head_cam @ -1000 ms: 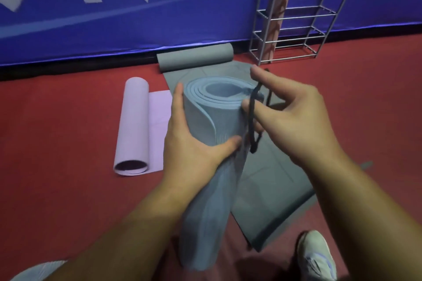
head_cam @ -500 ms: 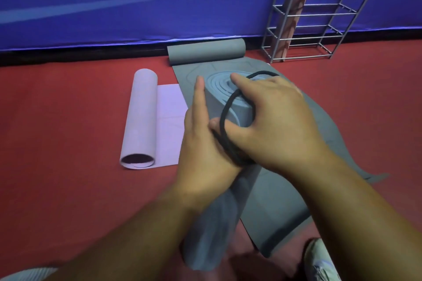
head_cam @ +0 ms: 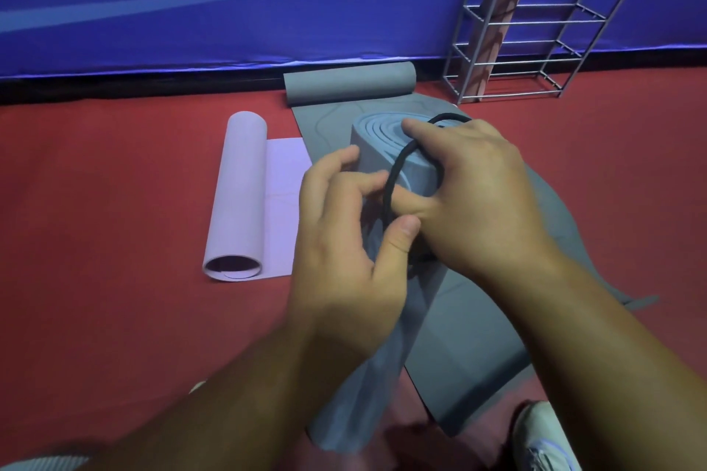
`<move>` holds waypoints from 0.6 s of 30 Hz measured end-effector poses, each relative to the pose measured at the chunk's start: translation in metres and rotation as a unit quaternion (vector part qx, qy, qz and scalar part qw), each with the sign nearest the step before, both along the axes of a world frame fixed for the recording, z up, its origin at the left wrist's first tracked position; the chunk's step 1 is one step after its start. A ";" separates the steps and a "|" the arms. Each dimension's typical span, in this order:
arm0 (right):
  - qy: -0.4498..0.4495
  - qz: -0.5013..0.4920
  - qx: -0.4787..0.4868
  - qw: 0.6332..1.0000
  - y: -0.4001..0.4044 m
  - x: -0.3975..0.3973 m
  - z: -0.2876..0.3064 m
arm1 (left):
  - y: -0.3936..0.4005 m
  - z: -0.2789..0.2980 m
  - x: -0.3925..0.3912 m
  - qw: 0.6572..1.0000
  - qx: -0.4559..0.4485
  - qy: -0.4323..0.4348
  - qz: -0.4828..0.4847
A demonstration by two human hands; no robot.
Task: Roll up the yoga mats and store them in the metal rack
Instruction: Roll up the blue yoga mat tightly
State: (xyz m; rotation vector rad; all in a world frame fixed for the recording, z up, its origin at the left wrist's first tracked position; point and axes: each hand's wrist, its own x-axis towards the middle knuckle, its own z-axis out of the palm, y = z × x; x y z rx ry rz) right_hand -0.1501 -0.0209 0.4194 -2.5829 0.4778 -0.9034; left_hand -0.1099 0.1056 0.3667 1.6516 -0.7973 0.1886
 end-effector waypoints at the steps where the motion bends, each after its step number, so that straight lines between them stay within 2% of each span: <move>1: -0.005 0.004 -0.002 1.000 0.000 -0.001 0.000 | 0.001 0.000 0.002 1.000 0.002 -0.011 0.009; 6: -0.005 0.009 -0.010 1.000 0.004 -0.006 0.003 | 0.007 0.011 0.012 0.997 -0.001 -0.056 0.062; 9: -0.012 0.013 0.026 1.000 0.006 -0.011 0.004 | 0.011 0.018 0.025 0.995 0.016 -0.043 0.086; 11: -0.022 0.018 0.053 0.998 0.006 -0.013 0.004 | 0.013 0.020 0.033 0.992 0.037 -0.076 0.091; 14: -0.041 0.029 0.024 0.998 0.012 -0.016 0.002 | 0.017 0.022 0.040 0.980 0.085 -0.137 0.113; 18: -0.044 0.048 -0.010 0.998 0.020 -0.018 0.001 | 0.022 0.030 0.057 0.975 0.123 -0.113 0.146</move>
